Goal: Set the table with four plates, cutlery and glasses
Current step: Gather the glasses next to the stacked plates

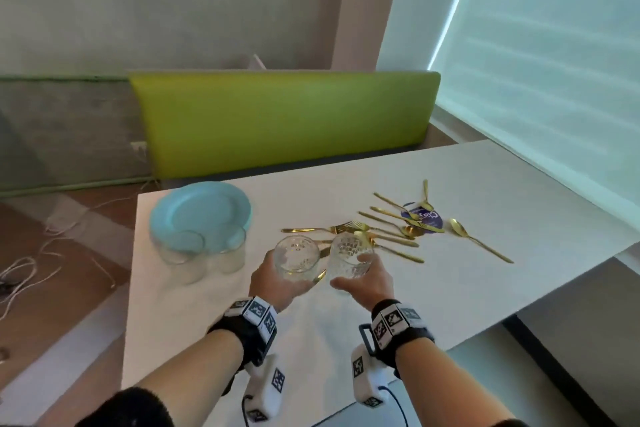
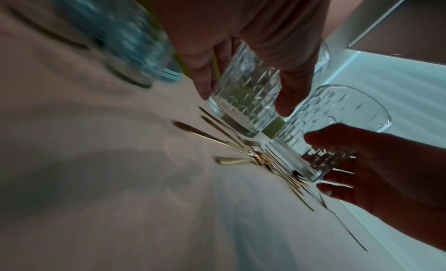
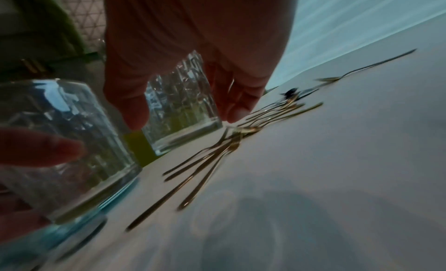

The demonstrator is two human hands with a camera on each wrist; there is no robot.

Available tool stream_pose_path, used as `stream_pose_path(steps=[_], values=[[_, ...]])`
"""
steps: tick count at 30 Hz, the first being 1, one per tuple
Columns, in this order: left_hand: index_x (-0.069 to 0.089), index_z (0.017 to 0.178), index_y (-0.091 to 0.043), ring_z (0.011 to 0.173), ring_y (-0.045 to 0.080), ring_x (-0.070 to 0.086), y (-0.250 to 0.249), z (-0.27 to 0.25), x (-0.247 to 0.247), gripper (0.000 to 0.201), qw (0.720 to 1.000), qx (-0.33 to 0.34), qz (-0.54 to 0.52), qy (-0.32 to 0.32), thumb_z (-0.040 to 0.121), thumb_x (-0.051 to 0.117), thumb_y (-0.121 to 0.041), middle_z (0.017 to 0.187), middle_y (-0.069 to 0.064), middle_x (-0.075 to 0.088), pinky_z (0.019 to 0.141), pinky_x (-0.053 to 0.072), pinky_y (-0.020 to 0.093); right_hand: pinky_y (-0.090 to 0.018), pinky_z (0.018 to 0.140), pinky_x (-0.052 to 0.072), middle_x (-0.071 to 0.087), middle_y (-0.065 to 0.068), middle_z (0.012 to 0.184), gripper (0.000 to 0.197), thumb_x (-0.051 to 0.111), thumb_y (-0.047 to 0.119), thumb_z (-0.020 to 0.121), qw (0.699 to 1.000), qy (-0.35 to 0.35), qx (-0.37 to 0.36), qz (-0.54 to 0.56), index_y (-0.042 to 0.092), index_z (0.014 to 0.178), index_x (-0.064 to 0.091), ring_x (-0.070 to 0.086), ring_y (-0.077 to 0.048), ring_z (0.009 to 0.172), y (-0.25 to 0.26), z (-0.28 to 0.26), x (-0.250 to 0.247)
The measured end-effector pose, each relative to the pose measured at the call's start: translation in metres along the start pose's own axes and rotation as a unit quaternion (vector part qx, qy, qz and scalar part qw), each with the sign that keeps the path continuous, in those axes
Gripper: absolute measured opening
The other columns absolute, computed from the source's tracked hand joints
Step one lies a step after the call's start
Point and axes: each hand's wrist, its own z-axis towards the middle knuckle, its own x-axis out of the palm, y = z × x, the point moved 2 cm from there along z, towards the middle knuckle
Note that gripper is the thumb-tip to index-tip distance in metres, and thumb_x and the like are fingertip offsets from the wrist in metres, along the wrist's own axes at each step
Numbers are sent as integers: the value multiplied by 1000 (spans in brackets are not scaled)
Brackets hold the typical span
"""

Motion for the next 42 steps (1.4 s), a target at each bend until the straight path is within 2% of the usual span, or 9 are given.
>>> stream_pose_path(steps=[2, 5, 10, 14, 24, 33, 42], values=[[44, 133, -16, 117, 23, 57, 21, -4, -24, 87, 1000, -18, -6, -22, 58, 87, -25, 132, 4, 58, 97, 43, 27, -20, 84, 41, 59, -6, 122, 71, 86, 26, 62, 999, 29, -13, -13, 16, 121, 48, 55, -19, 104, 14, -9, 28], [44, 133, -15, 118, 23, 56, 45, -10, -58, 85, 998, -40, -5, -53, 60, 87, -24, 133, 5, 57, 97, 42, 27, -25, 93, 44, 59, -5, 125, 78, 86, 30, 60, 997, 60, -36, -45, 15, 125, 47, 55, -21, 115, 32, -20, 64], [42, 135, -15, 121, 25, 54, 78, -18, -98, 84, 993, -80, -7, -87, 63, 84, -24, 135, 5, 54, 97, 41, 28, -28, 99, 43, 57, -5, 127, 80, 86, 34, 60, 990, 96, -54, -85, 13, 127, 46, 52, -22, 120, 49, -34, 110], [41, 137, -14, 124, 27, 51, 103, -24, -115, 87, 988, -111, -8, -105, 63, 85, -24, 137, 8, 53, 100, 40, 30, -26, 96, 42, 57, -6, 128, 80, 85, 35, 62, 985, 117, -60, -109, 13, 127, 44, 51, -22, 120, 53, -43, 135], [43, 135, -13, 121, 27, 54, 124, -25, -117, 87, 982, -131, -27, -135, 60, 86, -19, 134, 10, 55, 99, 43, 29, -26, 96, 43, 58, -4, 126, 80, 85, 29, 62, 987, 118, -57, -97, 13, 129, 44, 53, -21, 118, 46, -44, 165], [40, 136, -11, 124, 27, 52, 122, -16, -112, 90, 982, -118, -38, -142, 59, 87, -19, 136, 9, 53, 103, 41, 30, -26, 96, 42, 57, -4, 129, 79, 83, 22, 65, 989, 113, -47, -77, 15, 131, 42, 53, -23, 120, 44, -35, 176], [40, 135, -11, 124, 29, 52, 119, -11, -110, 89, 979, -130, -30, -152, 60, 86, -20, 134, 11, 54, 100, 42, 31, -28, 93, 45, 59, -8, 124, 76, 82, 21, 66, 989, 122, -49, -65, 16, 130, 42, 55, -25, 115, 49, -24, 181]])
